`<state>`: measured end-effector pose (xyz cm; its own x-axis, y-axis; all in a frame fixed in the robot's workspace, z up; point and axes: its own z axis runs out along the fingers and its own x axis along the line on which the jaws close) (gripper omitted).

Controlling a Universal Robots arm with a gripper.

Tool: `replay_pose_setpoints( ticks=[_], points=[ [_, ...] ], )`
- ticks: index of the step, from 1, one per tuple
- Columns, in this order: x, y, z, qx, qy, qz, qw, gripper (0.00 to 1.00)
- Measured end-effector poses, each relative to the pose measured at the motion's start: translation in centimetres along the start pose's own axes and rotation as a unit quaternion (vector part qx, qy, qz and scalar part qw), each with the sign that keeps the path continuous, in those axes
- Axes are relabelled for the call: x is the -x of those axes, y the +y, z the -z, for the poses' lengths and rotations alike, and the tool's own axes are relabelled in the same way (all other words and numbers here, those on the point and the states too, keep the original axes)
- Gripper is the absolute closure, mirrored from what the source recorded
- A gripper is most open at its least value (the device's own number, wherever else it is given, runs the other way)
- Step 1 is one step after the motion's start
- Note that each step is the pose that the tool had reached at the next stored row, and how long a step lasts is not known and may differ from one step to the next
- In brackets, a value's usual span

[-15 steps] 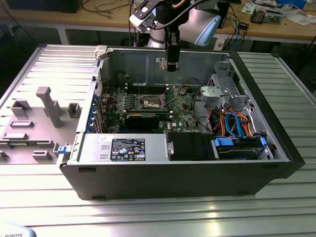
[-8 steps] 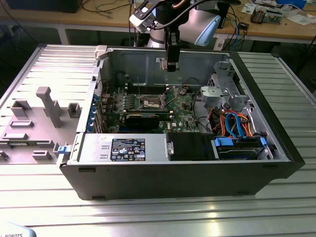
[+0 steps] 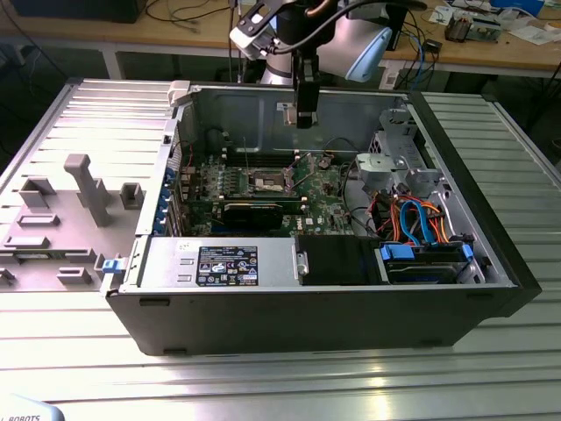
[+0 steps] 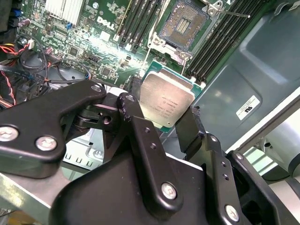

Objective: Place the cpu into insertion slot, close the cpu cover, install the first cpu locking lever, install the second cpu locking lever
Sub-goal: 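Place the cpu into insertion slot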

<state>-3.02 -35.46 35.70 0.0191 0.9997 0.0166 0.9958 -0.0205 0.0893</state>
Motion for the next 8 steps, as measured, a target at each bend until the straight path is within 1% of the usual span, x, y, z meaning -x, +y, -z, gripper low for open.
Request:
replay_pose_setpoints(
  ticks=[8],
  points=[
    [0.0,-0.02,-0.19,0.0,0.0,0.0,1.0,0.46]
  ],
)
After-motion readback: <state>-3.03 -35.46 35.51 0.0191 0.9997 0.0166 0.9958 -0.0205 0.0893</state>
